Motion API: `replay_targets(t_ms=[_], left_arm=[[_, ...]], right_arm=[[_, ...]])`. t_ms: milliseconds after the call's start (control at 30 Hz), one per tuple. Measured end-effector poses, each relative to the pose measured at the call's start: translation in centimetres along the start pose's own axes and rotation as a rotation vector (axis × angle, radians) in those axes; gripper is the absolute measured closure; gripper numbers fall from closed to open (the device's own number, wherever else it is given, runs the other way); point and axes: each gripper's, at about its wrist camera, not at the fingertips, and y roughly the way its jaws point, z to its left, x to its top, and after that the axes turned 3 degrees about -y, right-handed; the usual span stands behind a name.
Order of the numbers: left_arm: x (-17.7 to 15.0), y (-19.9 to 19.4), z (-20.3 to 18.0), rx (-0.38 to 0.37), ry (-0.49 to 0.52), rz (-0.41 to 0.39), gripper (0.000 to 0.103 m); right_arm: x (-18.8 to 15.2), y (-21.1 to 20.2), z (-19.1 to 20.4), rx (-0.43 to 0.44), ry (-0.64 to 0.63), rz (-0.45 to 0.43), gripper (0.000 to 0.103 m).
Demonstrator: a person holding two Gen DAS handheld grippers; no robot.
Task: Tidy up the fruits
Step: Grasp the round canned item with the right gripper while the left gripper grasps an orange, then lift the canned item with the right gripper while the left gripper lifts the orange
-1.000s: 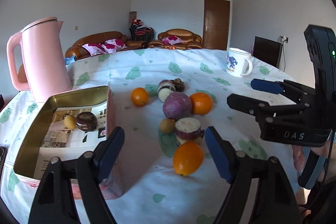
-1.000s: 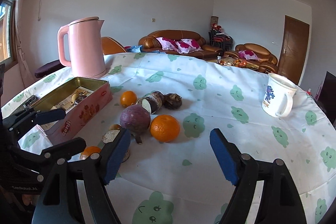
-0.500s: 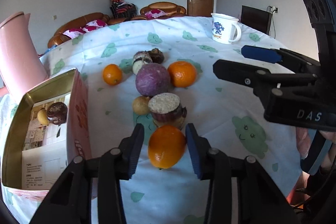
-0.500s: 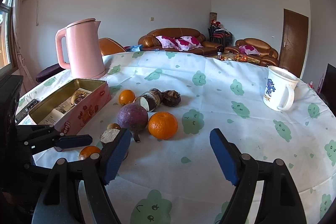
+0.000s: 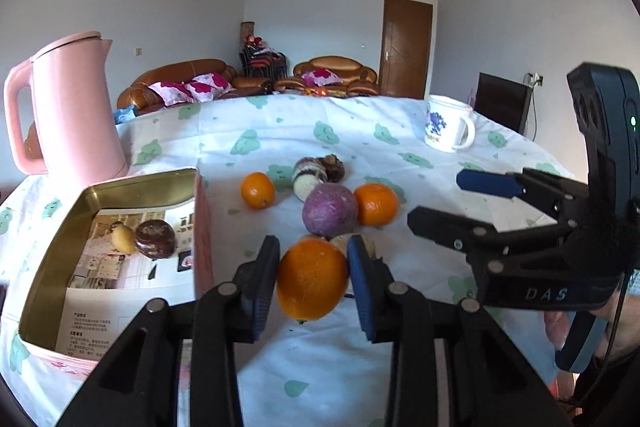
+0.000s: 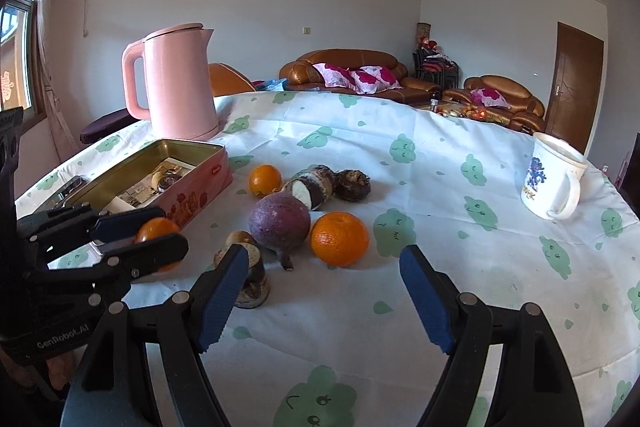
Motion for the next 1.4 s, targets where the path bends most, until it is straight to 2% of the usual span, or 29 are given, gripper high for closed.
replay_targets(t_ms=[133,200,300,533,633,800,1400], left_arm=[[0.5,-0.4,1.2,0.033,-0.039,-0.048,0.067],[0.5,-0.3,1.6,0.038,-0.053,-0.056,0.067],[0.5,-0.2,2.0,0.048,-0.07,-0.058,0.067],[0.3,0.0,2.0,0.044,-0.068,-0.045,0.067],[0.2,0.2,1.9,0.043,-0.065,-0.035,0.067],[0.2,0.2,1.9,0.042,-0.065,-0.036,0.067],[0.5,-0.6,1.4,0.062,-0.039,-0.078,0.067]], right_arm=[[0.4,1.1,1.3,0.069,-0.021,0.03,0.026],[0.6,1.8,2.0,0.081,-0.045,0.052,0.039],[0.7,3.0,3.0,0.102,-0.077,0.095,0.046],[0.6,4.4,4.0,0.172,-0.093,0.156,0.05],[0.5,5.4,3.7,0.202,-0.07,0.204,0.065],[0.5,5.4,3.7,0.208,-0.064,0.203,0.065],[0.9,3.0,3.1,0.188,-0.048,0.066,0.065]])
